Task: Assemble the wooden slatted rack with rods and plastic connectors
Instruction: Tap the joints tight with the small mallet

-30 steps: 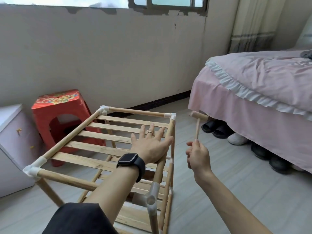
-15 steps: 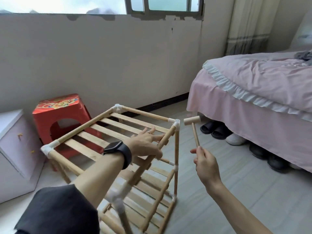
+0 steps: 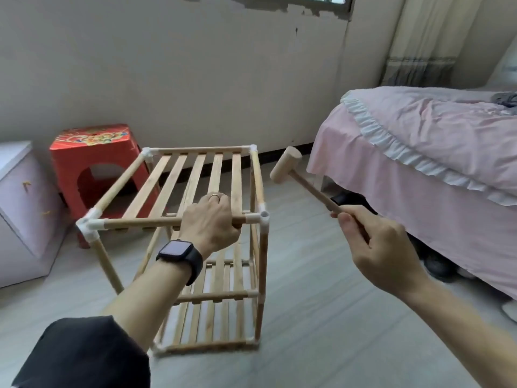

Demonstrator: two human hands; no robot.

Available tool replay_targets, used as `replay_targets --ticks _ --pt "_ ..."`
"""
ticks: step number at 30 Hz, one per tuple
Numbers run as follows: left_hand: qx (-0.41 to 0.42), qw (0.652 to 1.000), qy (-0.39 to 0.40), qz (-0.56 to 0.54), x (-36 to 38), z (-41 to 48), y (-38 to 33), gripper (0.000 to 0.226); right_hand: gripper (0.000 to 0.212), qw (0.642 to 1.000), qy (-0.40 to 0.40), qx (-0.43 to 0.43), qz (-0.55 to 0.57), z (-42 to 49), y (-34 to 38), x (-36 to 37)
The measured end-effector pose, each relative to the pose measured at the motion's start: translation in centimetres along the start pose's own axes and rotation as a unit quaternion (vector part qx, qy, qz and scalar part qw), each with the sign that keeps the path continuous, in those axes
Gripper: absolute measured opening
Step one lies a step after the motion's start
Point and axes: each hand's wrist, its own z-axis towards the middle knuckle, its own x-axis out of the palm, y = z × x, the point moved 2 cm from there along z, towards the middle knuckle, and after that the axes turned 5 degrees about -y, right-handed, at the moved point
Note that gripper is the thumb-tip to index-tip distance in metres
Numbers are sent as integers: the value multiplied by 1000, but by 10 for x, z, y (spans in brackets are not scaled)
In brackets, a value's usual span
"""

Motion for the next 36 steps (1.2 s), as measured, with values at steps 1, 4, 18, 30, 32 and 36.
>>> replay_targets --ticks 1,4,18,30,32,36 --pt "-3 1000 4 -1 1 2 0 28 27 999 46 -15 -24 1 3 3" --pt "4 1000 18 1 4 5 1 29 20 997 69 -11 -16 2 7 4" --pt "12 999 37 0 7 5 3 27 16 999 30 -11 25 -2 20 2" --pt "14 999 44 -8 5 3 2 19 21 1000 19 -1 15 -9 22 0" --pt "11 999 46 -6 4 3 3 18 21 1000 8 -1 9 -7 22 -2" --pt "9 998 57 -3 4 4 1 17 18 1000 8 7 24 -9 22 -3"
